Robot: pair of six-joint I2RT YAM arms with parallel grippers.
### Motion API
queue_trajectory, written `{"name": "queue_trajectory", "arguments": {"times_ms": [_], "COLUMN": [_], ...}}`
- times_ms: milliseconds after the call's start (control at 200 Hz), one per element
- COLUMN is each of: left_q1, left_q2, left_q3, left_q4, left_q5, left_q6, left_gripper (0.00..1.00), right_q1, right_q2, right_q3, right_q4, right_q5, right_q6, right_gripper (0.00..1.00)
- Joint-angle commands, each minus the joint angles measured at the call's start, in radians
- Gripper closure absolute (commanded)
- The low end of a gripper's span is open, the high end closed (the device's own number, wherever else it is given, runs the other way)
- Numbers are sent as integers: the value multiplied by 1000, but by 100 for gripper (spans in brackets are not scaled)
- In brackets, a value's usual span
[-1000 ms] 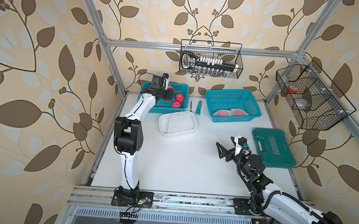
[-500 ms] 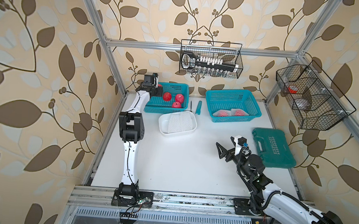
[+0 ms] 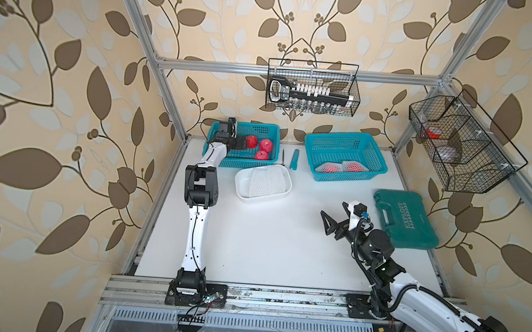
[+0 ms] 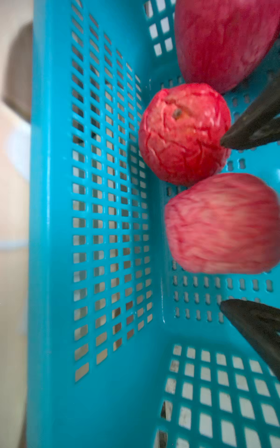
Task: Remove foam nets from apples
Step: Place the apple in the basket, then pick up the apple from the basket.
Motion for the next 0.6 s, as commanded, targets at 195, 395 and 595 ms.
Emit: {"name": "queue_trajectory", "arguments": {"times_ms": [195, 395, 595], "left_q1": [-3, -4, -22], "left_q2": [-323, -558, -824], "left_q3": [-148, -374, -701], "left_q4": [75, 171, 331], "left_q5": [-46, 20, 139], "left_q6": [-24, -95, -275], "left_gripper": [1, 1, 1], "right_q1": [-14, -94, -202], "right_q2": [120, 271, 383], "right_q3": [100, 364, 559], "right_q4": [-10, -228, -250], "right_q5": [139, 12, -24], "right_q6": [79, 169, 241], "right_gripper": [0, 0, 0]}}
